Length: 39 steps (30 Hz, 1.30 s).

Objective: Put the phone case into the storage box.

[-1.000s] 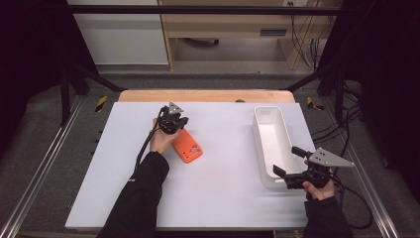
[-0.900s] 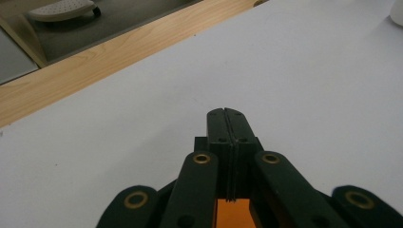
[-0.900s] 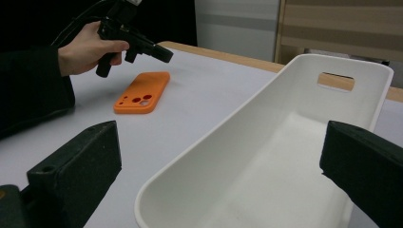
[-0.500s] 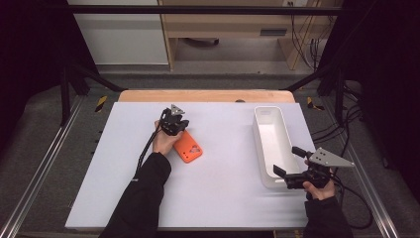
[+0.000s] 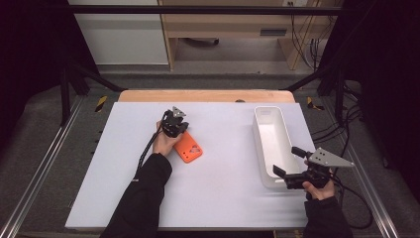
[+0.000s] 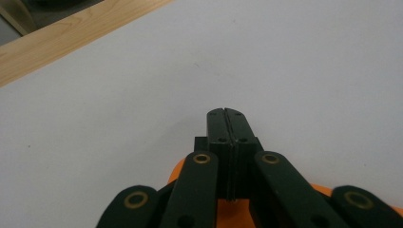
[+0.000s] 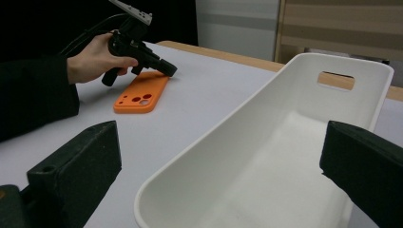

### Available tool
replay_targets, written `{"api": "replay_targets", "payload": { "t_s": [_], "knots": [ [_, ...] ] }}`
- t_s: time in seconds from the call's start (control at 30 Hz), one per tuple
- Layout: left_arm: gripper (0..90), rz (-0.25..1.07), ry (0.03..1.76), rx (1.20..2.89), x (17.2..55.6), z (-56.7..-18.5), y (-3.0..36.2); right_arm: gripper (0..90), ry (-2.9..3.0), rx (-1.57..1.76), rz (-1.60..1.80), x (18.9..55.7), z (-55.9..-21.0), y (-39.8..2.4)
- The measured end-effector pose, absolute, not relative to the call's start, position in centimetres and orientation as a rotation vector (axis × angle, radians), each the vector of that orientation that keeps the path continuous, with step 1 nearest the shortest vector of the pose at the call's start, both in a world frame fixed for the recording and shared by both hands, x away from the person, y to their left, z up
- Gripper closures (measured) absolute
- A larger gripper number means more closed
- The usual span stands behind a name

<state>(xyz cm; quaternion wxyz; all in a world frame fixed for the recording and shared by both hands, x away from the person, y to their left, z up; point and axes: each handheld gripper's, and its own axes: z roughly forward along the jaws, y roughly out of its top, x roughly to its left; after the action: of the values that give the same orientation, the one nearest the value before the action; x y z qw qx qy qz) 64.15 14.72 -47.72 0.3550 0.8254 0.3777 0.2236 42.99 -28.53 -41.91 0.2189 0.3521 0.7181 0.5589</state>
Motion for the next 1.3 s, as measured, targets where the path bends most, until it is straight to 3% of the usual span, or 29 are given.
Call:
{"api": "replay_targets", "payload": {
  "t_s": [1.3],
  "knots": [
    [89.9,0.578,1.063,2.197,61.3,-47.0,17.5,0.4,1.982,0.970,1.560,42.9,-41.8,-28.6]
  ]
}}
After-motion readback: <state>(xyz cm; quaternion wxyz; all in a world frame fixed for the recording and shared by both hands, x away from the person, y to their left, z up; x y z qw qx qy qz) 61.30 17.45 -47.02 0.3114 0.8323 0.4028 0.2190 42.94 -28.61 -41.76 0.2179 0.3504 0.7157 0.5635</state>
